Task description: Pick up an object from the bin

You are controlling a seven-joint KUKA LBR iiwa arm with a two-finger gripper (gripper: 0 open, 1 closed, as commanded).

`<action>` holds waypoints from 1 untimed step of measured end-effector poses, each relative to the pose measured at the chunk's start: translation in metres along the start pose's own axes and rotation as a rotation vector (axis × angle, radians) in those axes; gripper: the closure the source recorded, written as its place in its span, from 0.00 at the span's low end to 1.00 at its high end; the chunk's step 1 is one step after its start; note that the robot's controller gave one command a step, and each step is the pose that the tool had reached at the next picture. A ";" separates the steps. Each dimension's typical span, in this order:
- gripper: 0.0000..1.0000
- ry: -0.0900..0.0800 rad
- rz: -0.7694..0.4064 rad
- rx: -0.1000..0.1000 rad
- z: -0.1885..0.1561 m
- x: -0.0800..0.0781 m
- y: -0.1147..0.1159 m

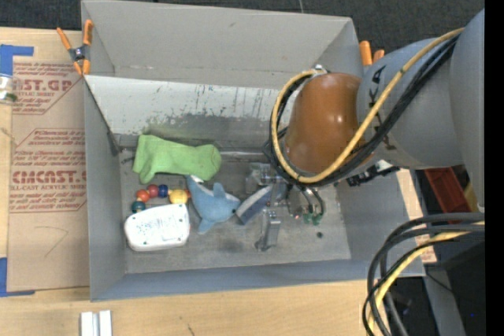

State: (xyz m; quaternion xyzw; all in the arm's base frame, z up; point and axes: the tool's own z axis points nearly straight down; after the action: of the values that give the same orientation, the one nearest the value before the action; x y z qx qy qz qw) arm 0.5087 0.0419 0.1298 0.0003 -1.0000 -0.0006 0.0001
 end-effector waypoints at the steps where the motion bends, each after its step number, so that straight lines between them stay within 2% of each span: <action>1: 0.00 0.001 -0.015 0.000 0.002 -0.002 0.001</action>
Offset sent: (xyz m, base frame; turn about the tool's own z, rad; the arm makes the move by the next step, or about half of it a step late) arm 0.0039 -0.0074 0.0023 -0.0572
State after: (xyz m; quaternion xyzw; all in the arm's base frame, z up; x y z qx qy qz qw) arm 0.5107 0.0432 0.1281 0.0078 -1.0000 -0.0004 0.0004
